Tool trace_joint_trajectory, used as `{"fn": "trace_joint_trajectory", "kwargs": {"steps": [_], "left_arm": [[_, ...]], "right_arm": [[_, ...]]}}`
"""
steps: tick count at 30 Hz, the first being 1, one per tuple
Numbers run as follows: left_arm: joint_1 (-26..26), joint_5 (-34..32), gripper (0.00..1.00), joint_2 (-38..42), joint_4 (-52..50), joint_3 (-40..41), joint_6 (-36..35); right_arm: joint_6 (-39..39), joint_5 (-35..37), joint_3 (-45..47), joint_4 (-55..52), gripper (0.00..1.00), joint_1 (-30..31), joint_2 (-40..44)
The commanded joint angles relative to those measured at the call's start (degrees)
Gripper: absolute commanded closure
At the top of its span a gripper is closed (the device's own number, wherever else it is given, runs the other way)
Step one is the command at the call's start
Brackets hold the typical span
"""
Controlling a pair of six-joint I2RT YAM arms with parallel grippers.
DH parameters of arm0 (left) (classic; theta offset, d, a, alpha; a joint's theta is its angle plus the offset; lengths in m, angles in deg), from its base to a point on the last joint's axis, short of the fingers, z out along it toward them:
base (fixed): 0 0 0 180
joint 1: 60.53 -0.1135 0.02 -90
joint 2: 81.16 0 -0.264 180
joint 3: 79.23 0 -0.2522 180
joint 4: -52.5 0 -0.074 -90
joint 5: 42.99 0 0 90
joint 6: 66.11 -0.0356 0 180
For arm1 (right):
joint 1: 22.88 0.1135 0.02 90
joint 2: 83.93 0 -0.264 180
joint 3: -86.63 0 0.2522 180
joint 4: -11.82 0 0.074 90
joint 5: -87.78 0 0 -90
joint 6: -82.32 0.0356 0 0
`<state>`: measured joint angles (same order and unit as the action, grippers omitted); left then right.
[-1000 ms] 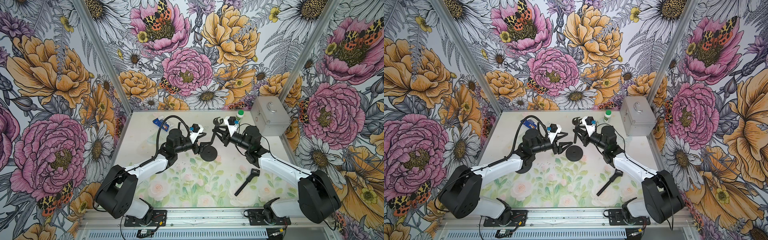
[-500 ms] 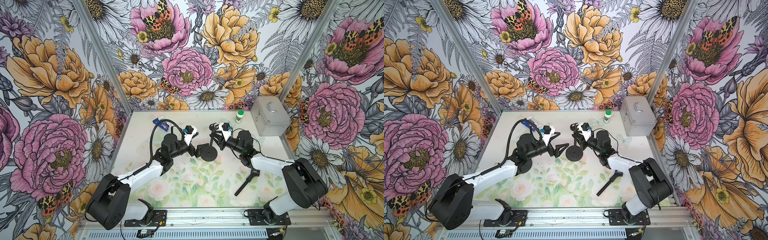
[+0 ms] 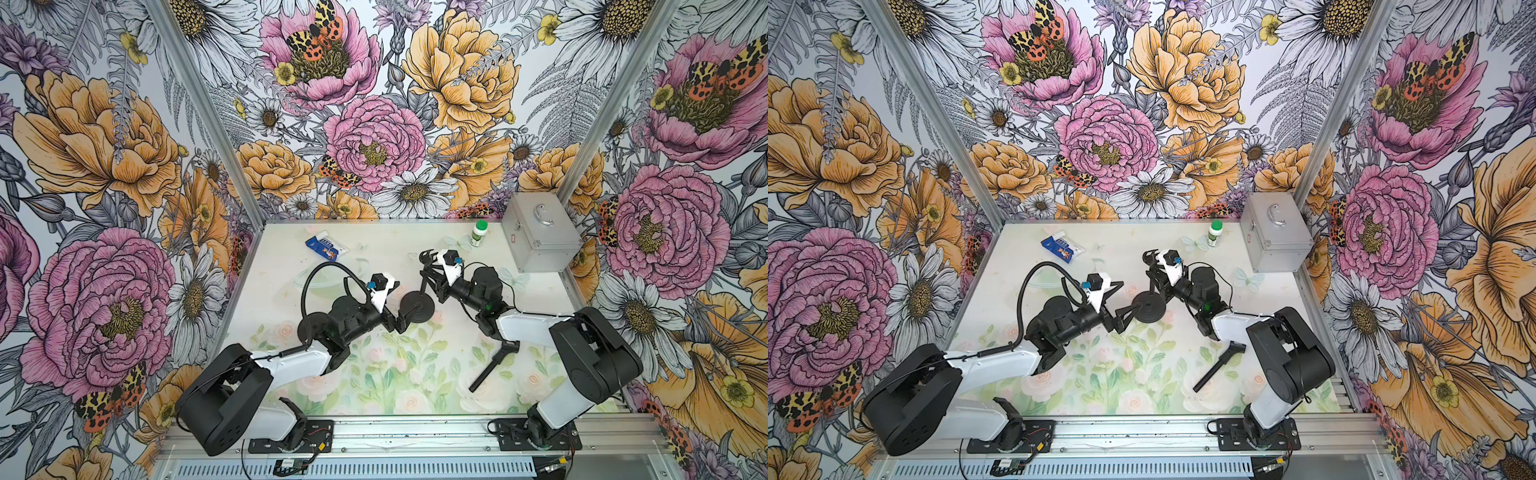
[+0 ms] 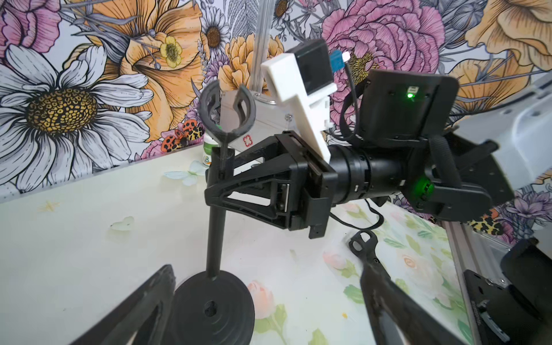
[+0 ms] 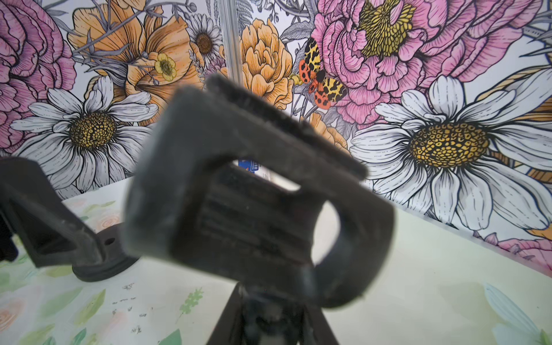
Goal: Assemble a microphone stand
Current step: Hold the microphone stand pole at the microphone stand base.
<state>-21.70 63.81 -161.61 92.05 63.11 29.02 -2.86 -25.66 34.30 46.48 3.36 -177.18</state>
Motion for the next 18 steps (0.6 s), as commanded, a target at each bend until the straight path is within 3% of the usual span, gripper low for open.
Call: {"fn": "trace_joint_trajectory", "kwargs": {"steps": [1, 2, 6, 12, 18], "left_arm": [[-0.8, 2.6, 0.10, -8.2, 23.2, 5.5, -4.2], [-1.2, 3.7, 0.10, -11.2, 27.5, 6.0, -3.8], [-1.8, 10.2, 0.11, -16.4, 27.5, 2.5, -3.6], [-4.7, 11.0, 0.03, -19.0, 27.6, 1.4, -4.3], [-5.0, 10.4, 0.03, -21.5, 27.6, 1.2, -6.7]], "right_arm": [[2.2, 1.2, 0.8, 5.4, 0.97, 0.9, -0.2], [2.2, 1.4, 1.2, 5.1, 0.97, 1.1, 0.4], [0.7, 2.2, 3.3, 4.3, 0.97, 1.4, 1.6], [1.5, 2.7, 3.5, 7.6, 0.96, 1.8, -1.5], [1.7, 3.3, 2.7, 9.6, 0.96, 2.3, -3.7]]}}
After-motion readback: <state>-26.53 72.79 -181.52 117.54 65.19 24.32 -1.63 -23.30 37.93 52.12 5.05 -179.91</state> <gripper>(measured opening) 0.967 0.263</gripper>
